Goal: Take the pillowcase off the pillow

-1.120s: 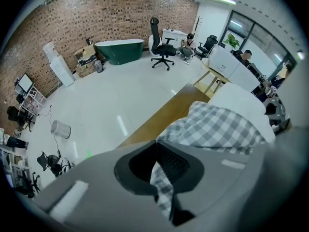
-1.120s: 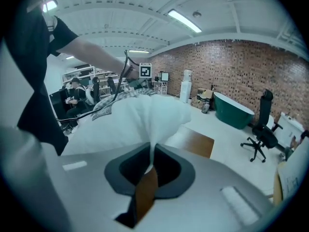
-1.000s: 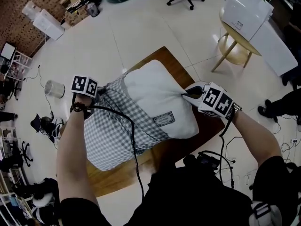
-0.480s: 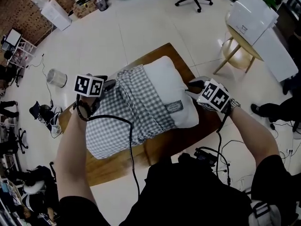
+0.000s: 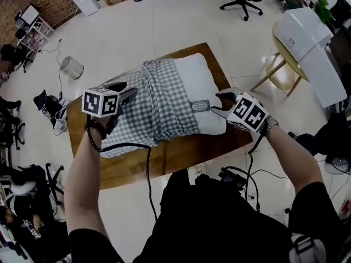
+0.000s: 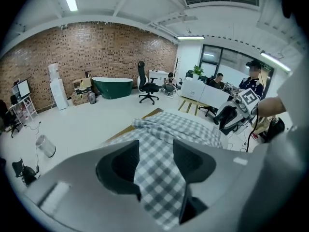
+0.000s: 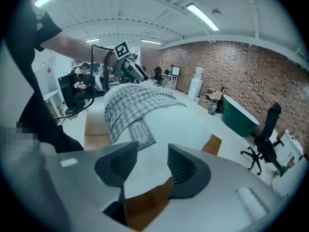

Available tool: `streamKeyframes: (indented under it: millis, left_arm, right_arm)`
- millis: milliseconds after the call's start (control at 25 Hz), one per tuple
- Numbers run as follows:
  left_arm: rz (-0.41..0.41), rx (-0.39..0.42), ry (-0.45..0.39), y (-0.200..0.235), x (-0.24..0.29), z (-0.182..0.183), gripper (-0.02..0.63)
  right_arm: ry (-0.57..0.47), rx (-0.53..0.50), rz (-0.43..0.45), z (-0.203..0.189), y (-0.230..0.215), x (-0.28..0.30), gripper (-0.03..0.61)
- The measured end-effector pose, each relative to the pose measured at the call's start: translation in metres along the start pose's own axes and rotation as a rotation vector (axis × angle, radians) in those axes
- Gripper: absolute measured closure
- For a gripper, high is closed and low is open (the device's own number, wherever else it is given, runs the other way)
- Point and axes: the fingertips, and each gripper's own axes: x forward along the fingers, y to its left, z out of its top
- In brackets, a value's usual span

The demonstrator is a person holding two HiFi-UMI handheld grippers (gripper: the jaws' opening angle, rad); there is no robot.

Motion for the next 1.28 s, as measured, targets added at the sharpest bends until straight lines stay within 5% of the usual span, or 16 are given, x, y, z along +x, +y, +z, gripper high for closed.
streamKeyframes:
  millis: [240, 600, 960, 1280]
  left_arm:
    - [-0.004, -0.003, -0.061, -0.054, -0.034, -0.048, 0.388]
    - [0.012, 0.001, -0.107, -0.144, -0.030, -0.148, 0.388]
    - [0.144, -0.182, -0.118, -0.136, -0.010, -0.202, 0.346]
    - [0.225, -0.425, -0.151, -0.125, 0.031, -0.229, 0.316]
  right_arm:
    - [-0.011, -0.071, 0.032, 0.010, 0.048, 0.007, 0.320]
    - [-0.043, -0.037, -0.070, -0.008, 0.083, 0.007, 0.268]
    - [0.020, 0.029, -0.178, -0.022, 0.098, 0.019, 0.245]
    - [0.093, 0.094, -0.288, -0.053, 0.090, 0.031, 0.221]
